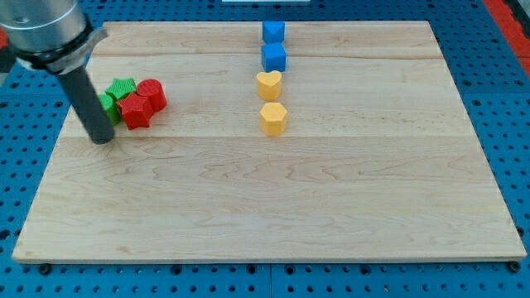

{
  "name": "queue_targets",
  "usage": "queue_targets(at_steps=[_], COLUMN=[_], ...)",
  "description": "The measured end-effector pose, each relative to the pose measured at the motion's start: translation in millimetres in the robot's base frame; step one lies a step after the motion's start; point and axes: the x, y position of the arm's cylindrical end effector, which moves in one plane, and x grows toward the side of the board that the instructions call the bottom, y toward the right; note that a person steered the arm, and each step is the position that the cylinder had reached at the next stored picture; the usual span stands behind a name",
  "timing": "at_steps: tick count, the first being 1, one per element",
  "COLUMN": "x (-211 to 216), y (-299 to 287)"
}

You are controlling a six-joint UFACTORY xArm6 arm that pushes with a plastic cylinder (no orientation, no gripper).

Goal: Push the green blocks towards the top of the board

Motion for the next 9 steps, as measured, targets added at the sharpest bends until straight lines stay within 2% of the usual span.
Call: queue_targets(at_steps=[1, 3, 6, 8, 9], x=[-24.4, -24.7, -15.4, -44.0, -74.9], y=[-54.4, 24.9, 51.7, 56.3, 56.3])
